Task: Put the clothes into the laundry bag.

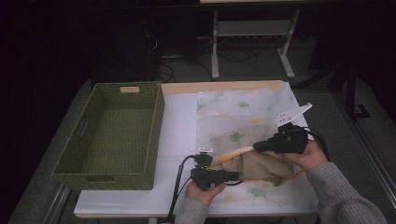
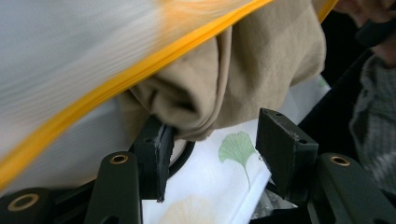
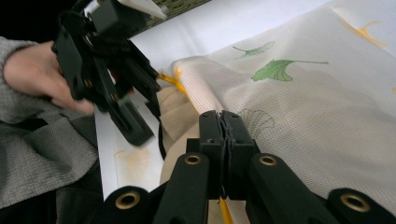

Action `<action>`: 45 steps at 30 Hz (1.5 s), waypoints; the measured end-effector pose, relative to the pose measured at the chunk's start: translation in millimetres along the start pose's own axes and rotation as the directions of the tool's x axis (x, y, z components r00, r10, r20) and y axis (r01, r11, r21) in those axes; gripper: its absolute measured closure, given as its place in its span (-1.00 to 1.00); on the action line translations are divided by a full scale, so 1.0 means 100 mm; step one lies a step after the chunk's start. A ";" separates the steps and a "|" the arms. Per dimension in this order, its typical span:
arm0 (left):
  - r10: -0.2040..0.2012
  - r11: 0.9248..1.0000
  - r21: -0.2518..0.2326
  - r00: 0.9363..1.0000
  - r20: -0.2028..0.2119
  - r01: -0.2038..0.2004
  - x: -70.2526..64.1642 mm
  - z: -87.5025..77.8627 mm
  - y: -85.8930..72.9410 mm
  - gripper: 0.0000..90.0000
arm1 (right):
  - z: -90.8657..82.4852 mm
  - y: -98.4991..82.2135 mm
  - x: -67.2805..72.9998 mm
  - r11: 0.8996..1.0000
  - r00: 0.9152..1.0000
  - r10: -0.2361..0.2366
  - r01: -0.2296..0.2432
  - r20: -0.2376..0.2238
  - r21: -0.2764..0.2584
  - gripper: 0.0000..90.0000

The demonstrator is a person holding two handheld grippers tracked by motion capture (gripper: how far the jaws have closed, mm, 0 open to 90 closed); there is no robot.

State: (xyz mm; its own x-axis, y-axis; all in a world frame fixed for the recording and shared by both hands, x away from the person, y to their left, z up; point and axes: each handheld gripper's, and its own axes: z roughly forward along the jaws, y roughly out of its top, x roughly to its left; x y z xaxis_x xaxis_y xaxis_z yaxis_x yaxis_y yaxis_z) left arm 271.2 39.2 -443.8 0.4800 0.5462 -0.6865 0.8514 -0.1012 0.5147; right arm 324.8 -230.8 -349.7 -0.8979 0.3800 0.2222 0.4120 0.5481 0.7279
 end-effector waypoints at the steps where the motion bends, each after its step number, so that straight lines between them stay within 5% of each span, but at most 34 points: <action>1: 0.007 1.000 0.003 1.000 -0.011 -0.007 -0.01 0.04 0.00 0.01 | 0.03 0.01 0.01 1.000 1.000 -0.006 0.006 -0.003 0.005 0.95; 4: -0.006 1.000 -0.021 0.999 -0.045 0.005 -0.03 0.16 0.02 0.06 | 0.05 0.02 0.04 1.000 1.000 -0.015 0.015 -0.006 0.011 0.95; 5: -0.006 0.999 -0.050 0.996 -0.090 0.002 -0.01 0.20 0.04 0.12 | 0.05 0.03 0.04 1.000 1.000 -0.018 0.018 -0.005 0.013 0.95; 8: -0.040 0.993 -0.111 0.992 -0.123 0.026 0.04 0.24 0.07 0.40 | 0.03 0.01 0.06 1.000 1.000 -0.021 0.021 -0.005 0.014 0.95; 14: -0.076 0.984 -0.167 0.990 -0.118 0.056 0.10 0.26 0.15 0.52 | 0.01 0.01 0.07 1.000 1.000 -0.022 0.023 -0.010 0.014 0.95; 24: 0.042 0.997 -0.055 0.993 -0.112 -0.049 -0.04 0.00 -0.02 0.19 | -0.02 -0.03 0.01 1.000 1.000 -0.005 0.005 0.006 0.018 0.95; 29: 0.029 1.000 -0.006 0.999 -0.046 -0.029 -0.03 -0.10 -0.08 0.29 | -0.02 -0.04 0.01 1.000 1.000 -0.006 0.005 0.010 0.016 0.95; 33: 0.037 0.997 0.070 0.997 -0.061 -0.033 -0.01 -0.09 -0.20 0.39 | -0.02 -0.04 0.02 1.000 1.000 -0.004 0.003 0.011 0.019 0.95; 37: 0.020 0.999 0.041 0.990 -0.137 -0.015 0.06 -0.14 -0.25 0.37 | -0.02 -0.04 0.02 1.000 1.000 -0.004 0.004 0.012 0.019 0.95; 40: -0.023 0.999 0.019 0.991 -0.128 0.026 0.13 -0.11 -0.22 0.36 | -0.01 -0.03 0.03 1.000 1.000 -0.008 0.008 0.008 0.017 0.95; 45: -0.009 1.000 -0.011 0.989 -0.145 0.008 0.07 0.02 -0.13 0.30 | 0.01 -0.02 0.05 1.000 1.000 -0.016 0.015 0.003 0.018 0.95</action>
State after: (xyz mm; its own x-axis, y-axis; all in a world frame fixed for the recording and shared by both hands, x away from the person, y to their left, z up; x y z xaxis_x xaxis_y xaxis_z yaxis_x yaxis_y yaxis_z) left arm 264.0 42.7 -456.9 0.4362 0.6620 -0.6094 0.8526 -0.0876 0.5151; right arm 319.7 -229.2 -350.1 -0.9037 0.3738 0.2087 0.4008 0.5670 0.7197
